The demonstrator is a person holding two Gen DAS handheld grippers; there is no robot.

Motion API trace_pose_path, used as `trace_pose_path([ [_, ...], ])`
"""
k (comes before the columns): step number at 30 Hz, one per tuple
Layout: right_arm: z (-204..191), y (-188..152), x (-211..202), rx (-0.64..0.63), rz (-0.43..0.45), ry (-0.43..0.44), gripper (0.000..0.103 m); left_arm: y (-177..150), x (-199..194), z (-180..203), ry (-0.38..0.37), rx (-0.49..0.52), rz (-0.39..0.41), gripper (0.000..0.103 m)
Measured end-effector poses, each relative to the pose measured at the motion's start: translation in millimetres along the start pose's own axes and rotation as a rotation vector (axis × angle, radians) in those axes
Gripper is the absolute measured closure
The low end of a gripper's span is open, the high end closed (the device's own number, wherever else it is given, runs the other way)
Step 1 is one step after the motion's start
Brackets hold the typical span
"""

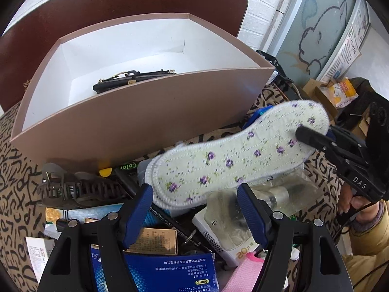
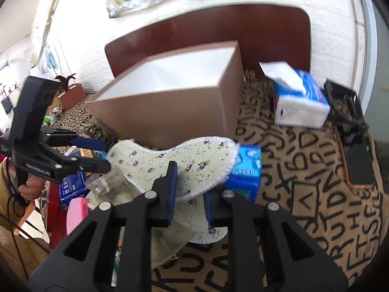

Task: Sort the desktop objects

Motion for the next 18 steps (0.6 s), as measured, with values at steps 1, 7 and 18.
trace_pose_path([
  [1, -5, 0, -4, -0.052, 0.034, -0.031, 0.083, 0, 1, -1, -0.005, -0.004, -0.004, 0.03],
  [7, -9, -12, 3, -0.139, 0.019, -0.085, 0.083, 3, 3, 0, -0.02, -0.007, -0.008, 0.03],
  [18, 7, -21, 15, -0.056, -0.049, -0.071, 0.083, 12, 13, -8, -0.04, -0.069, -0.038, 0.03],
])
Point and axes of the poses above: each gripper's, at about its wrist camera, not at the fingertips, and x roughly the way its jaws point, z to its right, y to its top, the point moved 1 cm from there along x, roughly the way its jaws point, and after that the axes turned 8 degrees about -y, right-handed, at the moved point
